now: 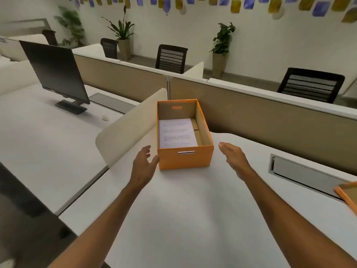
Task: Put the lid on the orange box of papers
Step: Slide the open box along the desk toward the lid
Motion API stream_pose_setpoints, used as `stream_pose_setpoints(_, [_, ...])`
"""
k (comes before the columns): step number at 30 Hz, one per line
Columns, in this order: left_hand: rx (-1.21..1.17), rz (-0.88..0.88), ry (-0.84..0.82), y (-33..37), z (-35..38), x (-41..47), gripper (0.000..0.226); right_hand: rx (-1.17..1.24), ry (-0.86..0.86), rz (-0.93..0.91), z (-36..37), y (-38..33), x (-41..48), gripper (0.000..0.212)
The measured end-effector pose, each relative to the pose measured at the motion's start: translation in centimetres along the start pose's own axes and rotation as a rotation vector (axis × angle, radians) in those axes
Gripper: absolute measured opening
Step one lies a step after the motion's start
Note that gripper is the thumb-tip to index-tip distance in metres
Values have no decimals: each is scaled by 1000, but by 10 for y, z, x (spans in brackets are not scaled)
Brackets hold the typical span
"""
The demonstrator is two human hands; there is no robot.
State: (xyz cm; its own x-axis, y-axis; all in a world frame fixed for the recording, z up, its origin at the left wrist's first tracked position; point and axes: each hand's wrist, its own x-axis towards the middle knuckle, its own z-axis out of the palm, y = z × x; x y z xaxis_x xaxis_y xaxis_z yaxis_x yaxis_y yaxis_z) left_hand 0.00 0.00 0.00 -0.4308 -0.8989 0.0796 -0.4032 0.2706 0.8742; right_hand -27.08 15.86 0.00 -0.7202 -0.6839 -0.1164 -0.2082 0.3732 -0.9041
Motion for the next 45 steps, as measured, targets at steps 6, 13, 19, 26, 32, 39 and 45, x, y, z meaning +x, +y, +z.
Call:
stream_pose_setpoints(6, [-230, -316, -266, -28, 18, 53, 80, 202, -21, 234, 21, 15, 50, 53])
stream_pose_setpoints(13, [-458, -400, -415, -44, 42, 92, 45, 274, -87, 335, 40, 24, 91, 64])
stream_pose_setpoints(19, [-485, -413, -363, -50, 47, 105, 32, 403, -171, 369, 46, 31, 99, 48])
stream_pose_setpoints(26, [-424, -385, -376, -49, 37, 100, 49, 447, -124, 326, 38, 34, 87, 44])
stream_pose_setpoints(32, [-410, -322, -456, -37, 33, 69, 47, 505, -64, 279, 9, 38, 37, 38])
stream_pose_setpoints(39, [-405, -266, -527, -1, 50, 11, 51, 569, 28, 239, -49, 58, -52, 43])
stream_pose_setpoints(45, [-397, -231, -602, 28, 78, -55, 44, 599, 105, 221, -103, 88, -134, 41])
